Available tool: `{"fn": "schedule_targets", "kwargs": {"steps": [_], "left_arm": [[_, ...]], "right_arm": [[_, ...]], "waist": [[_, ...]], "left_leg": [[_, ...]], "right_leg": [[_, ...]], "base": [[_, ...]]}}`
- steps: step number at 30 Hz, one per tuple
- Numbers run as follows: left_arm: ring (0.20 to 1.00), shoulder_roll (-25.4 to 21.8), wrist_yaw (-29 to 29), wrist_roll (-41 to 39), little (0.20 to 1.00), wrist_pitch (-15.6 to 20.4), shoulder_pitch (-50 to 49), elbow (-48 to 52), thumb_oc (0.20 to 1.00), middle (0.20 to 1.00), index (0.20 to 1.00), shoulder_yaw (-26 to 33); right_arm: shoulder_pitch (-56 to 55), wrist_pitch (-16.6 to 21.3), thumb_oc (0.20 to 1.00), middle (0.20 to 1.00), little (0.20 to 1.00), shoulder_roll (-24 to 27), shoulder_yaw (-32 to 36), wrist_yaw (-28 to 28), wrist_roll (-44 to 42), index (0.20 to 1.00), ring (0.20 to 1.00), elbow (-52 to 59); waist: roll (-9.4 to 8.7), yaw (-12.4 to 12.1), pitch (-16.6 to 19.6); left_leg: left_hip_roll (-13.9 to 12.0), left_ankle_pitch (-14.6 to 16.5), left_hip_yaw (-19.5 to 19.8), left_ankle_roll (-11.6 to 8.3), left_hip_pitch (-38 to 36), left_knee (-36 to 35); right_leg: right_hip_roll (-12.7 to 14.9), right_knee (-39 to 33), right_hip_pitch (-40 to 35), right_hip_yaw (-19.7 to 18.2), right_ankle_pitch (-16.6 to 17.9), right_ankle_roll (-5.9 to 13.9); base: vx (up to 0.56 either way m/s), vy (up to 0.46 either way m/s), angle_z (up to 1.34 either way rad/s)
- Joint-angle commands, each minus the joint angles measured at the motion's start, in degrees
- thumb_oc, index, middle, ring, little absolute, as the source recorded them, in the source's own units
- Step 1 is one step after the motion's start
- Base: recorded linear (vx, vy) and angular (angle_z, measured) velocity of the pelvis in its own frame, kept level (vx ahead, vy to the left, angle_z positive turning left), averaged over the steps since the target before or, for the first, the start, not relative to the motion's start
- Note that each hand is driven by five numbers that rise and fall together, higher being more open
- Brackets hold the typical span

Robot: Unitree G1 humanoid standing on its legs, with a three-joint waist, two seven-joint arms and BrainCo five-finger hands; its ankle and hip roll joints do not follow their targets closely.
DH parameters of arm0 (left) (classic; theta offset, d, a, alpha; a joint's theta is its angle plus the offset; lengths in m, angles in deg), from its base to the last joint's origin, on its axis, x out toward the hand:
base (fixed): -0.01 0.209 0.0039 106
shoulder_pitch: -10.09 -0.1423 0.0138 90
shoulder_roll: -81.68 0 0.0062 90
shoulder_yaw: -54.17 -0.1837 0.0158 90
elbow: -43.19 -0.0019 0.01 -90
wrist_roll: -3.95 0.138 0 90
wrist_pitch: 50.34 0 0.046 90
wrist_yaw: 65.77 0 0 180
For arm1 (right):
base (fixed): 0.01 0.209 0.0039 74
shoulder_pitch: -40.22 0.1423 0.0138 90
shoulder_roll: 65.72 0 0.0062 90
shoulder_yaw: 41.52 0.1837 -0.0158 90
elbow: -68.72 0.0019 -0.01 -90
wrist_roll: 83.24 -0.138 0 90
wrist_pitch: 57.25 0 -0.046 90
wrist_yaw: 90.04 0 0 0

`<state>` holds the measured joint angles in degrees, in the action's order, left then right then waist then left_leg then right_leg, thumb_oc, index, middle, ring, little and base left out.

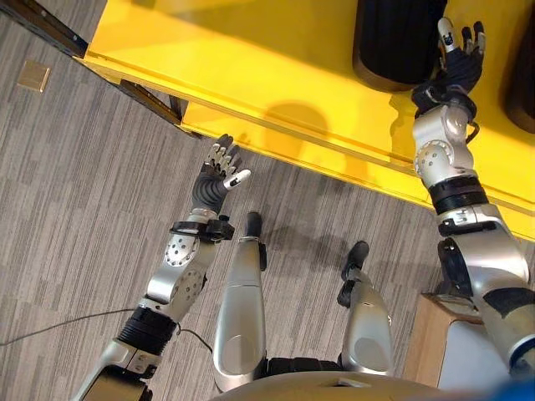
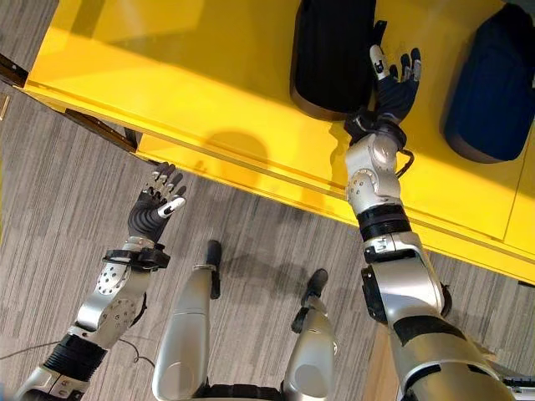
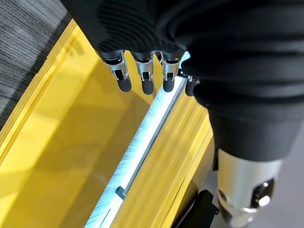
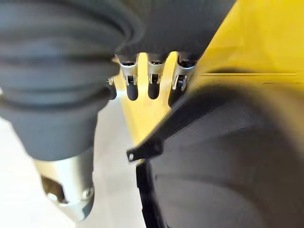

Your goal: Move parts from the plastic box to the shelf.

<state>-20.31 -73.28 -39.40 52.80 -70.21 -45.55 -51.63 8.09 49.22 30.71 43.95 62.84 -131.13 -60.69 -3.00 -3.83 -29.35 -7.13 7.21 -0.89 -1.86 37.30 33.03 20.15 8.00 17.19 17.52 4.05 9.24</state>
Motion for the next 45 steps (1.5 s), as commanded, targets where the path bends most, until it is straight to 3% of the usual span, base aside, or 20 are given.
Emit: {"fn": "schedule_targets", "kwargs": {"steps": [1,8,26,45], "left_arm": [[1.0,0.6,-0.1,0.6,1.0,3.0,-1.0,5.2,1.0,1.0,1.0,1.0],[1.0,1.1,-0.5,1.4,1.0,2.7,-1.0,5.5,1.0,1.0,1.0,1.7],[1.0,0.9,-0.7,1.4,1.0,2.9,-1.2,5.8,1.0,1.0,1.0,1.9],[1.0,1.2,-1.3,2.6,1.0,2.6,-1.4,5.4,1.0,1.0,1.0,3.2]], "right_arm": [[-2.7,4.4,1.0,1.0,1.0,1.1,3.6,-1.6,4.4,1.0,1.0,6.4],[-6.9,5.2,1.0,1.0,1.0,-1.5,4.8,-2.4,7.8,1.0,1.0,14.9],[-7.0,5.1,1.0,1.0,1.0,-3.7,3.6,-1.8,7.3,1.0,1.0,16.3],[-10.7,4.4,1.0,1.0,1.0,-6.9,1.8,0.0,10.4,1.0,1.0,24.9]], "waist": [[1.49,-1.0,1.4],[1.36,-0.7,1.7],[1.16,-1.2,1.4],[0.75,-1.1,1.3]], "left_leg": [[-2.6,0.9,0.6,-2.1,-2.0,-3.2],[-2.5,1.0,0.6,-2.02,-2.2,-3.2],[-2.2,1.2,1.0,-1.82,-1.3,-2.5],[-2.3,1.6,0.9,-1.42,-1.3,-2.0]], "right_leg": [[1.1,4.6,-1.1,0.7,-0.5,1.24],[1.2,4.8,-1.3,0.9,-0.6,1.28],[1.2,5.0,-1.4,1.3,-0.5,1.35],[1.3,6.1,-1.0,1.4,-0.7,1.35]], "base": [[0.01,-0.009,-0.04],[0.0,-0.001,-0.01],[0.0,0.0,0.0],[0.0,-0.001,0.0]]}}
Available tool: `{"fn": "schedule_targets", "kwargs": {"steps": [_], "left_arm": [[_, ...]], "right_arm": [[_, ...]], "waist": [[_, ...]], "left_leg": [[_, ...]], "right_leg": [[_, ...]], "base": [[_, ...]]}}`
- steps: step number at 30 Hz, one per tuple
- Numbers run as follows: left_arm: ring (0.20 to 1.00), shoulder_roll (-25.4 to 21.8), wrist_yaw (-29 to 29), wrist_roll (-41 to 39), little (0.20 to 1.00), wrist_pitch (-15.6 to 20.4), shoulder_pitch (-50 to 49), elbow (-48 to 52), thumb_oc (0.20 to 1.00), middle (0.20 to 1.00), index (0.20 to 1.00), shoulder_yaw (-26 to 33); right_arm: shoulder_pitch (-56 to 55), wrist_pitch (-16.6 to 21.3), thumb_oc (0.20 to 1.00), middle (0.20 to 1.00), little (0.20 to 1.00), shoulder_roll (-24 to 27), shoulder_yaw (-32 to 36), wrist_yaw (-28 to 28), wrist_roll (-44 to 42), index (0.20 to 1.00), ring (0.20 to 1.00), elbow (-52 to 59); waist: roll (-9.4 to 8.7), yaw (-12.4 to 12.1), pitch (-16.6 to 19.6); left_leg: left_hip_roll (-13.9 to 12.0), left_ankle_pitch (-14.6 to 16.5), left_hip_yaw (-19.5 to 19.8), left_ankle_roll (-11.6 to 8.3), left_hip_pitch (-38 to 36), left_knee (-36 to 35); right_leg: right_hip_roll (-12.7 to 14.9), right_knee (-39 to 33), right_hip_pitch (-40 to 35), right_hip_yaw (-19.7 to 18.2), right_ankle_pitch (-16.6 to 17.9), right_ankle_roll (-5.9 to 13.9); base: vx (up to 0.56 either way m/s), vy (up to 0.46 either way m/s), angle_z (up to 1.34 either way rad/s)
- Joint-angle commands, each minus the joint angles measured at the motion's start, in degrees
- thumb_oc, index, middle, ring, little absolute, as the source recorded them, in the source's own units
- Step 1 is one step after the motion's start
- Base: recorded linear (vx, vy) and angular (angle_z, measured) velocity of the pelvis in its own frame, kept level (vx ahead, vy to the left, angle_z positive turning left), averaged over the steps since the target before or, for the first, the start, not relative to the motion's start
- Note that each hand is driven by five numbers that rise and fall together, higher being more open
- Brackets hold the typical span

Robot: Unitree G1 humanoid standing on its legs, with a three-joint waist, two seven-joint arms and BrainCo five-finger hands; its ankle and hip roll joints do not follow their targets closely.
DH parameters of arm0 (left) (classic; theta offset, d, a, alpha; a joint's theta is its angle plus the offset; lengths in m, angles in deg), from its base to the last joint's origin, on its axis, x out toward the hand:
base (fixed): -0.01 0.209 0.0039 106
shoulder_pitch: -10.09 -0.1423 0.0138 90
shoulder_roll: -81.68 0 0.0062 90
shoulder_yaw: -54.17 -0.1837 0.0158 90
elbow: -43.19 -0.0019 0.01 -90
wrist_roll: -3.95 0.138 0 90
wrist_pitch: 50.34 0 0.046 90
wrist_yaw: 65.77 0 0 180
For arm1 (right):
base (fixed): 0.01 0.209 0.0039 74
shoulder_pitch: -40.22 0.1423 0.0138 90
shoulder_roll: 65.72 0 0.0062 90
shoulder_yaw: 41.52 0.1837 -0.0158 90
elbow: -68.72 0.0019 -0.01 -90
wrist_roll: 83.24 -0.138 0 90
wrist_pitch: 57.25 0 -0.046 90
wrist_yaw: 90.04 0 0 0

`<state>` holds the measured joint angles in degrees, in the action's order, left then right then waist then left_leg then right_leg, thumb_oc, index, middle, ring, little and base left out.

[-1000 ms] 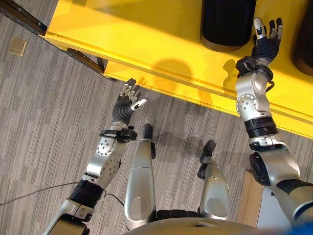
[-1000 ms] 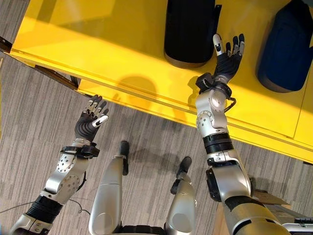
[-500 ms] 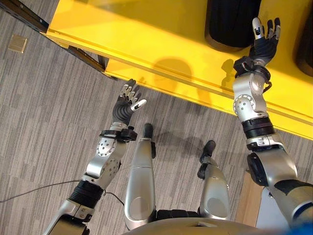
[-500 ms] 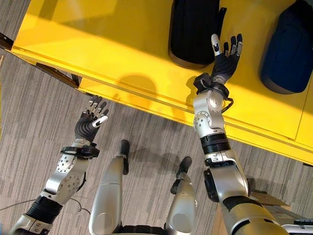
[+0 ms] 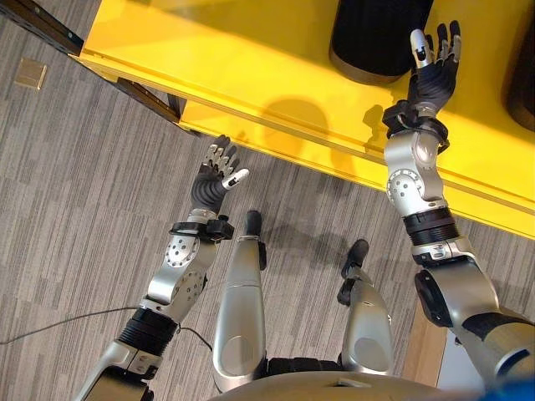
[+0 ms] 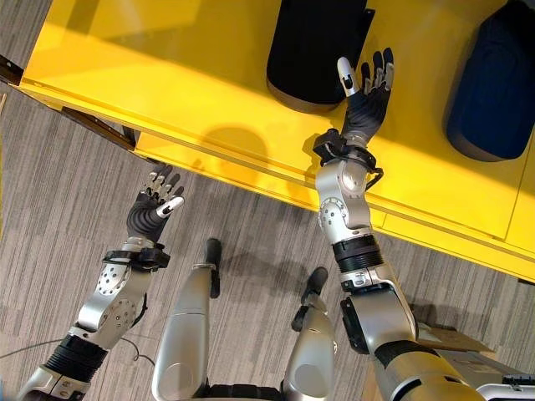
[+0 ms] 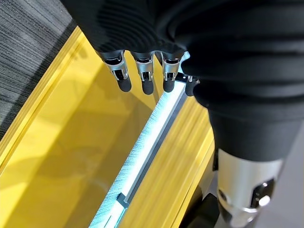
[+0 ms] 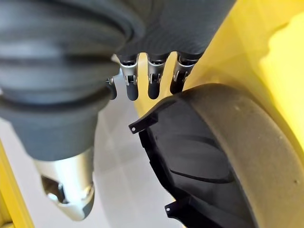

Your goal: Move parts from the plastic box to the shelf.

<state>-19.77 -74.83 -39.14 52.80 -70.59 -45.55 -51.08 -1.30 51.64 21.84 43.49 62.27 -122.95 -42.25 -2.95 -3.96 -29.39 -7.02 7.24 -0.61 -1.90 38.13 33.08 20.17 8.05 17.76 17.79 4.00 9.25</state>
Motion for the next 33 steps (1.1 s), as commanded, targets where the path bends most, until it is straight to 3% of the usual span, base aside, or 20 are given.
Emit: {"fn": "schedule_targets", "kwargs": {"steps": [1,2,8,17,24,33], "left_arm": [[1.0,0.7,0.3,2.3,1.0,2.6,-1.0,5.4,1.0,1.0,1.0,2.7],[1.0,0.7,0.2,2.3,1.0,2.7,-1.0,5.4,1.0,1.0,1.0,2.8],[1.0,0.7,0.1,2.6,1.0,2.8,-1.2,5.5,1.0,1.0,1.0,3.0],[1.0,0.7,-1.0,5.0,1.0,3.2,-1.0,6.7,1.0,1.0,1.0,3.8],[1.0,0.4,-0.8,5.5,1.0,3.5,-2.0,7.4,1.0,1.0,1.0,4.1],[1.0,-0.7,0.0,8.4,1.0,3.6,-3.2,8.5,1.0,1.0,1.0,5.6]], "right_arm": [[-1.3,1.9,1.0,1.0,1.0,2.1,2.3,0.5,2.4,1.0,1.0,6.4],[-1.3,2.0,1.0,1.0,1.0,2.1,2.5,0.3,2.6,1.0,1.0,6.4],[-1.9,1.7,1.0,1.0,1.0,2.5,3.9,-1.7,5.4,1.0,1.0,7.6],[-6.6,1.7,1.0,1.0,1.0,1.0,7.1,-7.4,16.6,1.0,1.0,19.1],[-12.4,2.1,1.0,1.0,1.0,-1.5,7.3,-7.0,22.1,1.0,1.0,29.5],[-19.3,3.2,1.0,1.0,1.0,-1.9,5.9,-2.5,19.8,1.0,1.0,34.9]], "waist": [[0.77,-0.9,1.6],[0.75,-0.9,1.3],[0.77,-0.6,1.5],[0.78,0.1,1.9],[0.8,1.1,2.7],[0.29,1.7,4.0]], "left_leg": [[-2.6,3.0,1.0,-1.82,-2.7,-2.0],[-2.5,1.6,0.5,-1.38,-2.1,-2.1],[-2.3,1.5,0.5,-1.35,-2.0,-2.2],[-2.5,1.7,0.4,-1.24,-2.4,-2.1],[-2.9,1.3,0.2,-1.5,-3.6,-2.4],[-3.5,0.1,0.2,-2.03,-6.8,-4.9]], "right_leg": [[1.0,6.2,-2.0,0.6,-1.6,1.84],[1.3,6.1,-1.5,1.0,-0.7,1.31],[1.3,6.0,-1.3,1.0,-0.7,1.36],[1.3,6.5,-1.2,0.7,-1.0,1.45],[1.3,7.2,-1.4,0.2,-1.7,1.45],[1.2,6.1,-3.6,0.2,-1.5,1.46]], "base": [[0.0,0.0,0.0],[0.0,0.0,0.0],[-0.01,0.004,0.0],[0.0,0.0,0.0],[-0.01,-0.007,-0.05],[-0.01,-0.018,-0.01]]}}
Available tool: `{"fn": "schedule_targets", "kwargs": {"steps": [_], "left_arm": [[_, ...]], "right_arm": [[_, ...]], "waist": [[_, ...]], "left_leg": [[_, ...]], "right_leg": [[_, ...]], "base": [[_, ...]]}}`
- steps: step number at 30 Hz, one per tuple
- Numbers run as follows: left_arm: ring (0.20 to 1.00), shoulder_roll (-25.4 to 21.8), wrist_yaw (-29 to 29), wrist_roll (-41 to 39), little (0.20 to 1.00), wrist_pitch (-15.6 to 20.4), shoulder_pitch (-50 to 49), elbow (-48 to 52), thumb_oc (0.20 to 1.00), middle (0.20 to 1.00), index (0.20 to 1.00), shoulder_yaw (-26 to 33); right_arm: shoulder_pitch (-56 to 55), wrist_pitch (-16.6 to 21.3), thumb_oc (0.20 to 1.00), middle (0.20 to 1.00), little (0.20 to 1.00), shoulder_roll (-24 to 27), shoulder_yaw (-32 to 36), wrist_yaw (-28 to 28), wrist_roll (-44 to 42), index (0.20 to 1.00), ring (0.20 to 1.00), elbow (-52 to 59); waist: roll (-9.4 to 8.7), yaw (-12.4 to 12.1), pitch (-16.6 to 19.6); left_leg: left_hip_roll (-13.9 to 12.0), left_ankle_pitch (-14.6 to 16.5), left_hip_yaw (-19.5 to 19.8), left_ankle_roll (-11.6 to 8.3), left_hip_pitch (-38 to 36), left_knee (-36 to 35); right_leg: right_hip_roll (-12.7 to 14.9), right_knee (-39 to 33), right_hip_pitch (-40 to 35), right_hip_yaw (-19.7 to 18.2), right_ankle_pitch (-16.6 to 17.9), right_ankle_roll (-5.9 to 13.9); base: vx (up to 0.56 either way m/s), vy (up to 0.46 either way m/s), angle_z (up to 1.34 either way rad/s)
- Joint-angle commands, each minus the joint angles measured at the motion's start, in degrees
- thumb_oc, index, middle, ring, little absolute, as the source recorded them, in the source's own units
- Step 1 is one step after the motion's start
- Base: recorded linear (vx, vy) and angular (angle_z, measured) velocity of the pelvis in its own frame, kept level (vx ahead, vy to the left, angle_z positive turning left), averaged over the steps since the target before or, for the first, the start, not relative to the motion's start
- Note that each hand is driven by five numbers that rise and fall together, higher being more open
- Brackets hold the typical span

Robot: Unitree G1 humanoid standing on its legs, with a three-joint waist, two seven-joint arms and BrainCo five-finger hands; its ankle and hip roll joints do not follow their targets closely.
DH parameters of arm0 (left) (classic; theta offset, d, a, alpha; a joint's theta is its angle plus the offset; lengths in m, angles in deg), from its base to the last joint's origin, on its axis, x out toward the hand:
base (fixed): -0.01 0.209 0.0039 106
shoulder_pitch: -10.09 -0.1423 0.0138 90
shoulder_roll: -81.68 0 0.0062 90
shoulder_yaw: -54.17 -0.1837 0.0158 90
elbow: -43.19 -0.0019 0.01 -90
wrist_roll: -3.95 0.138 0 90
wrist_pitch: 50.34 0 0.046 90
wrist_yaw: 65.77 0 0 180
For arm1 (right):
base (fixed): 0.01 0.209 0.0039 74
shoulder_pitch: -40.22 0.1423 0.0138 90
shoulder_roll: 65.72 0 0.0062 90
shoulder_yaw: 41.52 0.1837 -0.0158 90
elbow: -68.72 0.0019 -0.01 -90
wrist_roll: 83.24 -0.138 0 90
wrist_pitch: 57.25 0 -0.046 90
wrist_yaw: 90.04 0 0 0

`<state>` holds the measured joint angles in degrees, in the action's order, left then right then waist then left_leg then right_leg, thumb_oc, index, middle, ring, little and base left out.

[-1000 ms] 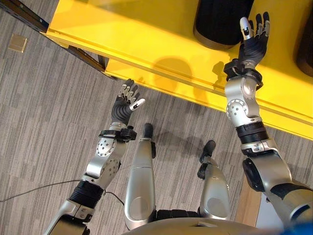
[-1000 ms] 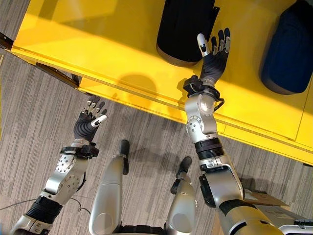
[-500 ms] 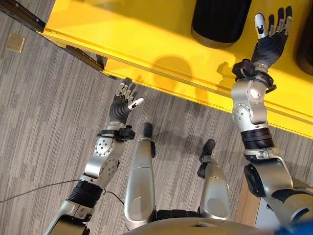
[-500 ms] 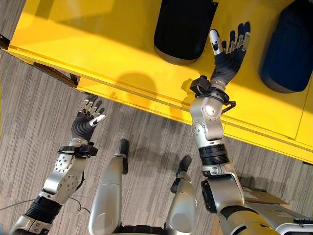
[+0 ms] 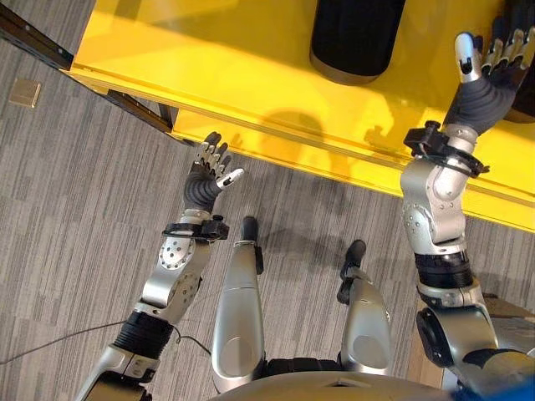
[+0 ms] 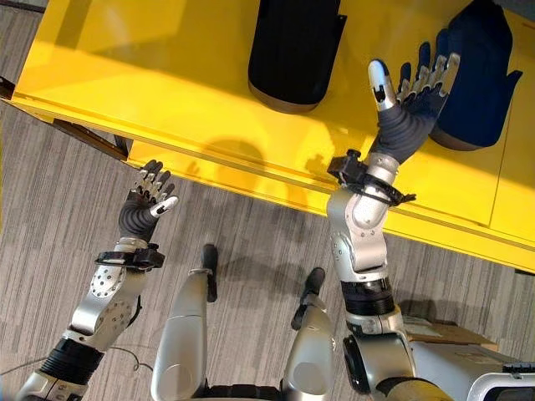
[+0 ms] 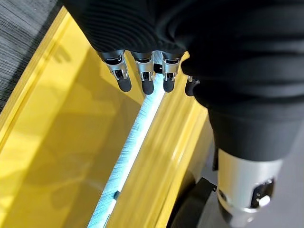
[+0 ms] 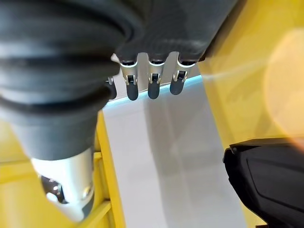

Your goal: Move parts from the plastic box to the shelf.

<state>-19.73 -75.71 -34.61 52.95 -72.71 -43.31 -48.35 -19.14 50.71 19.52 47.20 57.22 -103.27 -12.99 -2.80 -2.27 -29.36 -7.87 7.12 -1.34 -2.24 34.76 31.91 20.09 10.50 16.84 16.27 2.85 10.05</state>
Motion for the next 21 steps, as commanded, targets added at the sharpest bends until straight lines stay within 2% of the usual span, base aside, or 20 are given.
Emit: {"fn": "schedule_targets", "kwargs": {"steps": [1,9,15,19,21], "left_arm": [[1.0,-0.7,1.0,4.2,1.0,3.5,-1.3,6.2,1.0,1.0,1.0,3.0],[1.0,-1.0,3.2,6.4,1.0,4.1,-3.8,7.7,1.0,1.0,1.0,4.8],[1.0,-0.4,4.6,9.5,1.0,4.7,-5.4,8.7,1.0,1.0,1.0,5.8],[1.0,0.4,5.4,10.1,1.0,4.9,-6.1,8.1,1.0,1.0,1.0,6.0],[1.0,1.2,6.2,10.0,1.0,4.6,-6.5,6.8,1.0,1.0,1.0,5.8]], "right_arm": [[-2.4,4.2,1.0,1.0,1.0,0.5,2.2,3.0,-0.1,1.0,1.0,6.0],[-10.6,2.6,1.0,1.0,1.0,2.6,3.2,7.2,3.3,1.0,1.0,8.4],[-18.8,0.8,1.0,1.0,1.0,3.5,4.9,10.9,7.8,1.0,1.0,10.4],[-22.6,-0.2,1.0,1.0,1.0,3.8,5.3,13.1,7.5,1.0,1.0,9.1],[-25.6,-1.2,1.0,1.0,1.0,3.9,5.1,15.8,4.7,1.0,1.0,7.1]], "waist": [[0.1,0.1,4.2],[-0.11,0.6,7.2],[-0.05,1.5,10.8],[0.15,2.0,13.2],[0.3,2.5,15.0]], "left_leg": [[-2.6,0.1,0.9,-1.76,-3.8,-4.1],[-2.7,-2.2,0.7,-2.25,-8.1,-9.5],[-2.9,-6.8,-0.4,-2.73,-14.8,-19.9],[-2.7,-9.1,-1.2,-3.1,-17.8,-24.9],[-2.9,-10.1,-1.7,-3.54,-19.9,-27.6]], "right_leg": [[1.3,3.3,-2.9,1.7,-0.2,0.68],[1.3,-0.1,-6.5,2.6,0.9,1.18],[1.2,-4.8,-10.2,3.5,2.9,2.2],[1.3,-8.1,-12.3,4.4,4.5,2.77],[1.3,-10.0,-13.6,4.3,5.5,3.08]], "base": [[0.01,-0.045,0.0],[0.03,-0.028,0.03],[0.07,-0.026,0.1],[0.05,-0.012,0.0],[0.07,-0.015,0.01]]}}
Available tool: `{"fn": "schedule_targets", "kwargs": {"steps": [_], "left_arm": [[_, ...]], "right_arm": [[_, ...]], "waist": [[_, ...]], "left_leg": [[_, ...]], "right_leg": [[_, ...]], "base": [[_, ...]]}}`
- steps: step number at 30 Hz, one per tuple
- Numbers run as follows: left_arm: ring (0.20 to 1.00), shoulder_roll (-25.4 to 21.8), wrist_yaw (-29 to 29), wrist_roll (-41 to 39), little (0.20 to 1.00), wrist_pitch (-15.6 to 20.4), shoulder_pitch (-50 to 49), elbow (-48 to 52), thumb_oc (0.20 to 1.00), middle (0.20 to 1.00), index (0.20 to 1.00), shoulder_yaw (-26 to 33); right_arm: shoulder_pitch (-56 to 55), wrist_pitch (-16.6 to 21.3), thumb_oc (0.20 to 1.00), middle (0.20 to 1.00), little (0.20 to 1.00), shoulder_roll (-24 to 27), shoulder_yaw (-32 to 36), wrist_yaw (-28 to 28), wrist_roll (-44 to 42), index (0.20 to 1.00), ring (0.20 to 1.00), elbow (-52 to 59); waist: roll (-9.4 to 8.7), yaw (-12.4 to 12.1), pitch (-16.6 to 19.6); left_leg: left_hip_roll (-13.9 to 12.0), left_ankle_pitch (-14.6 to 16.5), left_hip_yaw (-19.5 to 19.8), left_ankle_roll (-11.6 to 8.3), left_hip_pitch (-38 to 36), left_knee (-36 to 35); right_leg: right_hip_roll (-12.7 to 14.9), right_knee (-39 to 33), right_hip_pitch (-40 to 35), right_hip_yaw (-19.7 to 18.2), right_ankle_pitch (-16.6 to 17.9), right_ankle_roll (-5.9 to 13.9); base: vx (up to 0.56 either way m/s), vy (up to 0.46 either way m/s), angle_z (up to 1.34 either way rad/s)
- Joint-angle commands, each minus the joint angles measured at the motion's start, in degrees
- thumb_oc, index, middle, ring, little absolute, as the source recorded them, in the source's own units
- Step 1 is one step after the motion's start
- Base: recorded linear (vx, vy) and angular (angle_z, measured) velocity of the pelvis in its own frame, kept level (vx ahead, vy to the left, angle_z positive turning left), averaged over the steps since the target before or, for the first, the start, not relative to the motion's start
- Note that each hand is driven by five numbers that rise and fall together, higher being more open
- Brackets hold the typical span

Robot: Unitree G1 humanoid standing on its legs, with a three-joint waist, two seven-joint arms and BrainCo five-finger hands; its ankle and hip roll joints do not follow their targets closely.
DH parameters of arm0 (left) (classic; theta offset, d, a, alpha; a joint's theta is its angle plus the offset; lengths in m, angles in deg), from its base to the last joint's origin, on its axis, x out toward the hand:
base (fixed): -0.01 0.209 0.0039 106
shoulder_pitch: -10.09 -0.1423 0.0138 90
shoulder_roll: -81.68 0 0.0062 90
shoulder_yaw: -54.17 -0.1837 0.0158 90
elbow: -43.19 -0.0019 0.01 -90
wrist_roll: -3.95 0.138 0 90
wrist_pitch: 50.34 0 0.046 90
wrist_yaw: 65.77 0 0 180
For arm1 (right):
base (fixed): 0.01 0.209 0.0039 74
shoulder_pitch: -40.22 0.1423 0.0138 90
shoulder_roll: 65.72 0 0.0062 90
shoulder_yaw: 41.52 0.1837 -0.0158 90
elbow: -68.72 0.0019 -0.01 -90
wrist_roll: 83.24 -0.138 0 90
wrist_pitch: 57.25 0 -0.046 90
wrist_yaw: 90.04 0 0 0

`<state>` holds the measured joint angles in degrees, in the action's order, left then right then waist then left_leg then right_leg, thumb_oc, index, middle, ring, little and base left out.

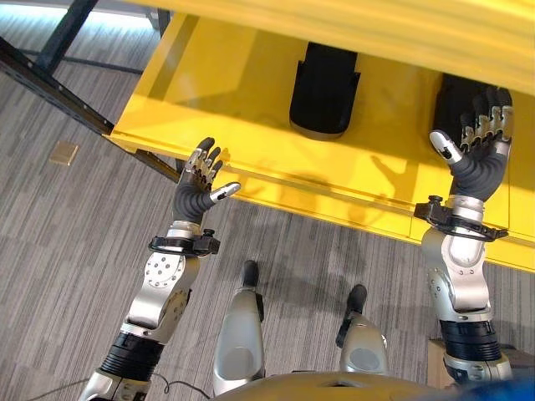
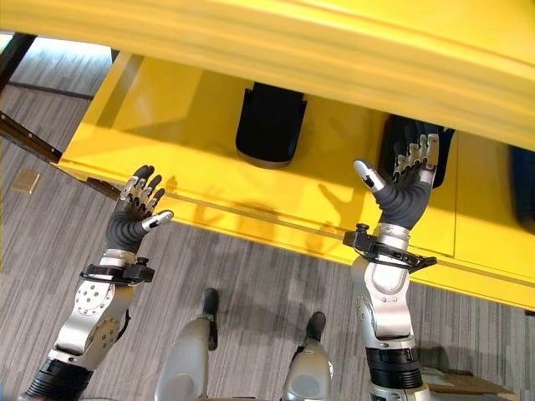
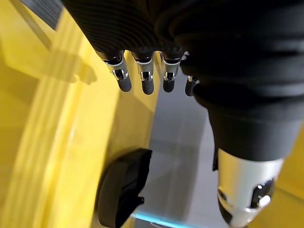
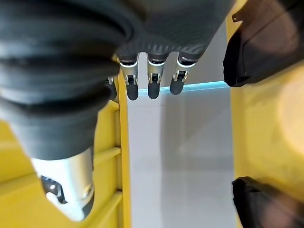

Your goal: Move parts from the plastic box to the shelf.

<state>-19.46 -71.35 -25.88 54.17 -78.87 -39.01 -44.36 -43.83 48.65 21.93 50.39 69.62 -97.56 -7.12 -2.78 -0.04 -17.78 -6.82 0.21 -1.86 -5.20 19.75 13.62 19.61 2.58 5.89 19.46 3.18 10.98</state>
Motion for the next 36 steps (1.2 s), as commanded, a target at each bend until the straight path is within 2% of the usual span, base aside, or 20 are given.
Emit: {"fn": "schedule_targets", "kwargs": {"steps": [1,5,11,12,19,20,21,22,23,26,29,30,32,33,35,36], "left_arm": [[1.0,1.3,2.3,0.8,1.0,3.3,-0.5,2.3,1.0,1.0,1.0,1.8],[1.0,2.4,3.7,-0.3,1.0,2.9,-1.9,0.6,1.0,1.0,1.0,2.3],[1.0,4.2,4.5,-1.1,1.0,2.2,-2.8,-2.0,1.0,1.0,1.0,2.2],[1.0,4.5,4.6,-0.9,1.0,1.8,-2.8,-2.4,1.0,1.0,1.0,2.0],[1.0,5.4,5.5,-2.3,1.0,1.3,-3.2,-3.1,1.0,1.0,1.0,0.9],[1.0,5.8,5.5,-3.0,1.0,1.1,-3.0,-3.7,1.0,1.0,1.0,0.3],[1.0,5.8,5.5,-3.0,1.0,1.2,-2.9,-3.7,1.0,1.0,1.0,0.3],[1.0,6.3,5.9,-4.4,1.0,0.9,-2.9,-4.2,1.0,1.0,1.0,-0.3],[1.0,6.3,5.9,-4.4,1.0,0.9,-2.8,-4.3,1.0,1.0,1.0,-0.3],[1.0,6.7,6.0,-5.1,1.0,0.8,-2.4,-4.6,1.0,1.0,1.0,-0.9],[1.0,7.4,6.1,-5.7,1.0,0.4,-1.4,-4.8,1.0,1.0,1.0,-2.0],[1.0,8.1,5.9,-5.6,1.0,0.0,-0.6,-5.3,1.0,1.0,1.0,-2.7],[1.0,8.4,5.7,-5.2,1.0,-0.3,0.2,-5.6,1.0,1.0,1.0,-3.2],[1.0,8.6,5.9,-5.3,1.0,-0.4,0.3,-5.8,1.0,1.0,1.0,-3.4],[1.0,9.2,5.9,-5.4,1.0,-0.4,0.4,-5.9,1.0,1.0,1.0,-4.0],[1.0,9.3,5.9,-5.2,1.0,-0.3,0.5,-6.1,1.0,1.0,1.0,-4.1]], "right_arm": [[-2.1,0.6,1.0,1.0,1.0,1.6,2.0,4.1,-0.9,1.0,1.0,1.1],[-6.6,-0.6,1.0,1.0,1.0,1.8,2.2,6.8,-0.2,1.0,1.0,0.3],[-10.7,-1.5,1.0,1.0,1.0,0.5,2.0,9.2,-2.1,1.0,1.0,-0.9],[-11.7,-1.8,1.0,1.0,1.0,-0.1,2.1,9.6,-2.8,1.0,1.0,-1.3],[-12.5,-1.8,1.0,1.0,1.0,-0.7,1.8,10.4,-4.4,1.0,1.0,-1.5],[-12.1,-1.9,1.0,1.0,1.0,-0.4,1.6,10.0,-4.4,1.0,1.0,-2.0],[-12.0,-1.9,1.0,1.0,1.0,-0.4,1.6,10.0,-4.4,1.0,1.0,-2.0],[-10.9,-1.8,1.0,1.0,1.0,0.1,1.6,9.7,-4.1,1.0,1.0,-2.0],[-10.8,-1.8,1.0,1.0,1.0,0.1,1.6,9.6,-4.1,1.0,1.0,-2.0],[-9.7,-1.5,1.0,1.0,1.0,1.3,1.9,9.4,-3.4,1.0,1.0,-2.1],[-9.6,-1.2,1.0,1.0,1.0,2.4,2.8,8.6,-2.4,1.0,1.0,-1.8],[-9.7,-0.9,1.0,1.0,1.0,2.7,3.6,7.7,-2.0,1.0,1.0,-1.9],[-9.7,-0.6,1.0,1.0,1.0,2.9,4.1,7.0,-1.7,1.0,1.0,-1.7],[-10.0,-0.6,1.0,1.0,1.0,3.2,4.5,7.0,-1.6,1.0,1.0,-1.4],[-10.8,-0.7,1.0,1.0,1.0,3.6,4.6,6.9,-0.5,1.0,1.0,-1.2],[-10.7,-0.6,1.0,1.0,1.0,3.4,4.5,6.9,-0.5,1.0,1.0,-1.5]], "waist": [[0.37,0.3,4.0],[0.73,1.0,6.7],[1.08,1.9,8.7],[1.5,2.6,9.2],[2.4,3.7,9.4],[2.79,4.1,9.2],[2.86,4.0,9.0],[3.36,4.5,8.7],[3.43,4.4,8.7],[3.82,4.6,8.4],[4.55,4.5,7.7],[4.43,4.6,7.6],[4.22,4.8,7.4],[3.88,5.3,7.3],[2.7,4.9,6.8],[1.97,4.4,6.7]], "left_leg": [[-4.0,-3.6,-1.6,-0.76,-5.5,-10.1],[-4.5,-4.7,-3.3,-1.2,-8.6,-13.3],[-5.2,-5.5,-4.9,-1.38,-12.3,-16.0],[-6.0,-5.4,-5.1,-1.52,-13.6,-16.0],[-8.2,-4.8,-6.3,-1.99,-16.4,-14.9],[-9.6,-4.7,-6.7,-2.3,-17.6,-14.4],[-9.8,-4.7,-6.9,-2.37,-17.8,-14.4],[-11.3,-5.2,-7.5,-2.61,-18.8,-13.9],[-11.4,-5.2,-7.6,-2.66,-18.9,-13.9],[-12.9,-7.2,-7.8,-3.18,-18.8,-13.3],[-14.9,-13.6,-6.5,-4.43,-17.5,-12.6],[-15.7,-16.8,-5.6,-5.09,-16.5,-12.0],[-16.1,-18.1,-5.6,-5.11,-15.4,-11.0],[-15.8,-17.0,-6.3,-4.55,-14.6,-10.0],[-9.7,-9.9,-3.6,-2.4,-13.0,-6.9],[-5.5,-6.0,-1.1,-0.78,-12.2,-6.3]], "right_leg": [[1.8,-2.7,-3.1,1.2,5.5,2.25],[1.2,-5.5,-4.8,1.0,6.4,2.69],[0.6,-4.9,-6.3,0.0,4.7,2.47],[-0.1,-3.8,-6.8,-0.7,2.7,1.95],[-2.1,-1.1,-7.2,-3.5,-0.7,0.67],[-3.4,0.6,-7.0,-4.9,-2.6,-0.11],[-3.5,0.7,-7.0,-5.0,-2.7,-0.18],[-5.4,2.7,-5.9,-7.0,-4.5,-1.19],[-5.4,2.9,-5.8,-7.1,-4.7,-1.25],[-7.7,4.0,-4.9,-8.3,-6.3,-2.92],[-11.0,3.5,-5.2,-8.4,-7.5,-5.29],[-12.8,1.8,-6.2,-7.9,-7.4,-6.3],[-13.5,0.8,-6.8,-7.4,-7.2,-6.87],[-14.0,0.1,-7.2,-7.2,-7.3,-7.41],[-13.4,-2.0,-8.3,-7.4,-6.6,-7.42],[-12.9,-2.7,-8.2,-8.1,-6.0,-7.34]], "base": [[0.07,-0.017,-0.02],[0.06,-0.002,-0.07],[0.04,-0.015,-0.19],[0.02,-0.042,-0.17],[0.03,-0.054,-0.16],[0.02,-0.103,-0.2],[0.0,-0.184,-0.26],[-0.01,-0.114,-0.36],[-0.01,-0.17,-0.49],[-0.01,-0.159,-0.39],[-0.04,-0.231,-0.2],[-0.02,-0.205,-0.05],[-0.02,-0.198,0.12],[0.02,-0.242,0.24],[0.03,-0.149,0.19],[0.03,-0.031,-0.07]]}}
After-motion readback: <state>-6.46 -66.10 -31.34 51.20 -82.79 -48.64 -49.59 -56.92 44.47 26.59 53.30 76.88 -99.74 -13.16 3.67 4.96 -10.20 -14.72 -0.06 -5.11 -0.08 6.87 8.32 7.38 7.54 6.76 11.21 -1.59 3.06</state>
